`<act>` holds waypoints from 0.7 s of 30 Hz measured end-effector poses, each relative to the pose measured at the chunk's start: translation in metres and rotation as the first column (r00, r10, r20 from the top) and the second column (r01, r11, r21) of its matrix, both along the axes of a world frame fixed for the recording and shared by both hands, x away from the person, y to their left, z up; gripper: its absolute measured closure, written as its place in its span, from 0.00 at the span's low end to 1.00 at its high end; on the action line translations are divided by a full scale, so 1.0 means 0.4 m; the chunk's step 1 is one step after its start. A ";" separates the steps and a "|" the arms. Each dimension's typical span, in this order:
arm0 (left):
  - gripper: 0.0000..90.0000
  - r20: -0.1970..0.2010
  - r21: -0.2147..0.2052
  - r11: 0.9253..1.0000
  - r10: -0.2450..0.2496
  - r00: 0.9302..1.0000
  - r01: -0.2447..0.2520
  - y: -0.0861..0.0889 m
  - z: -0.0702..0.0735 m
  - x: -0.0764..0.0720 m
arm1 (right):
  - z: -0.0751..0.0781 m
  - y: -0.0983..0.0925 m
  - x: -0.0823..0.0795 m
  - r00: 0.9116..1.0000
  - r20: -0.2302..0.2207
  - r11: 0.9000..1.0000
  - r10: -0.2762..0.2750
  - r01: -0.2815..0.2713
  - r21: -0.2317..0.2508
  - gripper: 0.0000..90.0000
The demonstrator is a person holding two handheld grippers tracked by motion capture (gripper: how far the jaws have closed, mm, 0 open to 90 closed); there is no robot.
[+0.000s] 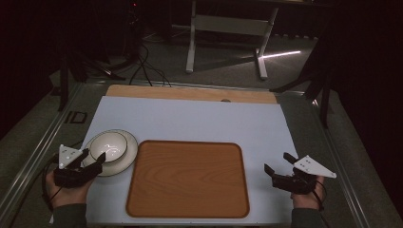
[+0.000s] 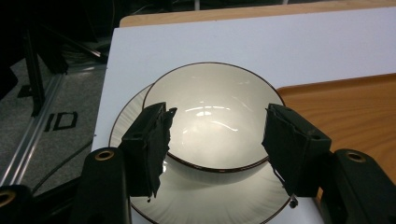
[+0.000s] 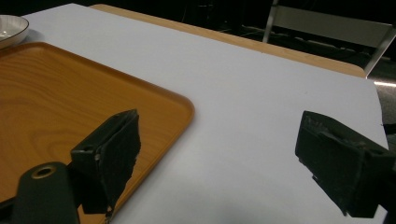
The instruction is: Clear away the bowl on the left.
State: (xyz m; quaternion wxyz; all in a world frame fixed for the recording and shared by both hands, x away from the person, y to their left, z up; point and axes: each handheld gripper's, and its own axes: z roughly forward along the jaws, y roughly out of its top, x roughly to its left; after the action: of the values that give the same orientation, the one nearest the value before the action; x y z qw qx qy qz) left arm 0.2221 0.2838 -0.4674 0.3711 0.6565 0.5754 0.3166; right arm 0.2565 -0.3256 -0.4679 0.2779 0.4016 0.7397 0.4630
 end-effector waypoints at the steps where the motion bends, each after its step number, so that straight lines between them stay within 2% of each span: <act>1: 0.46 -0.006 -0.008 1.000 0.000 1.000 0.000 -0.001 -0.001 0.000 | -0.001 0.001 -0.001 1.000 0.000 1.000 0.001 -0.001 -0.005 0.15; 8: 0.46 -0.011 -0.019 1.000 0.005 1.000 -0.006 0.003 -0.002 0.006 | 0.002 0.003 -0.003 1.000 0.015 1.000 -0.006 0.006 -0.014 0.15; 13: 0.44 -0.028 -0.044 0.998 0.040 0.999 -0.041 0.007 -0.004 0.020 | 0.000 0.005 -0.003 1.000 0.018 1.000 -0.014 0.014 -0.018 0.15; 14: 0.44 -0.018 -0.022 0.999 0.033 0.999 -0.034 -0.003 0.002 0.019 | -0.001 0.004 -0.002 1.000 0.019 1.000 -0.018 0.018 -0.020 0.15; 15: 0.43 -0.018 -0.022 0.999 0.033 0.999 -0.034 -0.003 0.002 0.019 | -0.001 0.004 -0.002 1.000 0.019 1.000 -0.018 0.018 -0.020 0.15; 17: 0.42 -0.016 0.005 0.999 0.033 0.999 -0.033 -0.008 0.005 0.027 | -0.001 0.004 -0.004 0.999 0.023 1.000 -0.022 0.022 -0.018 0.15; 21: 0.41 -0.001 0.002 0.999 0.050 0.999 -0.050 -0.002 0.003 0.035 | 0.001 0.002 -0.007 0.999 0.036 0.999 -0.035 0.036 -0.017 0.15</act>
State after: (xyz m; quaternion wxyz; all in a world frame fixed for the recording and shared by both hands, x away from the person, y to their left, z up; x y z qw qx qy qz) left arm 0.2362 0.2832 -0.4661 0.3622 0.6425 0.5914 0.3260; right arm 0.2536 -0.3247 -0.4673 0.3027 0.4038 0.7315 0.4585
